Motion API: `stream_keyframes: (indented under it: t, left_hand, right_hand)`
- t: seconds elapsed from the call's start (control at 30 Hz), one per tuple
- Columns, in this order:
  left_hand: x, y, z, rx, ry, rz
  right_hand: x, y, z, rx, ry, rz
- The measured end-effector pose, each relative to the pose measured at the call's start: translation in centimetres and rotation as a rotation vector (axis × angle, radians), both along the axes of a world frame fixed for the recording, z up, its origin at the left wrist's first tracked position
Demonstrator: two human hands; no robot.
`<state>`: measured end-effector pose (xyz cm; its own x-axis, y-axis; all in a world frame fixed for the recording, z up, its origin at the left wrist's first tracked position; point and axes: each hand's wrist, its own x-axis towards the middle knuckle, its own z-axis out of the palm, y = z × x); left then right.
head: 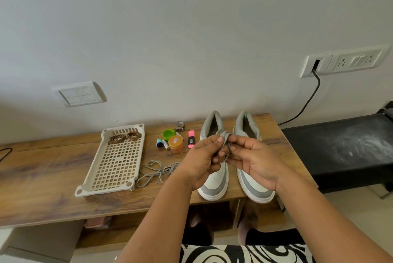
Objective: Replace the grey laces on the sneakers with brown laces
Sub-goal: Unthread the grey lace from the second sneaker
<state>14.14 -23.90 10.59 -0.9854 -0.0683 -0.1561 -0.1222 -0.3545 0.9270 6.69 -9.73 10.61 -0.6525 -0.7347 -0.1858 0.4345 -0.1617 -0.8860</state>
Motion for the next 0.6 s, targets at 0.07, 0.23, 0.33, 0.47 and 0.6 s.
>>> stream_keyframes:
  t: [0.07, 0.23, 0.33, 0.47, 0.6]
  left_hand:
    - [-0.08, 0.08, -0.09, 0.014, -0.002, 0.018]
    - [-0.31, 0.44, -0.21, 0.031, -0.013, 0.077]
    - [-0.42, 0.65, -0.2, 0.05, -0.019, 0.082]
    - [-0.49, 0.75, -0.24, 0.039, -0.042, 0.069]
    - [-0.5, 0.66, -0.34, 0.002, -0.105, 0.075]
  right_hand:
    - [0.0, -0.03, -0.01, 0.017, 0.02, -0.013]
    - [0.16, -0.24, -0.19, 0.071, 0.098, -0.067]
    - [0.16, -0.31, -0.32, 0.077, 0.101, -0.111]
    - [0.23, -0.34, -0.27, 0.09, 0.096, -0.148]
    - [-0.05, -0.54, -0.9, 0.19, 0.152, -0.195]
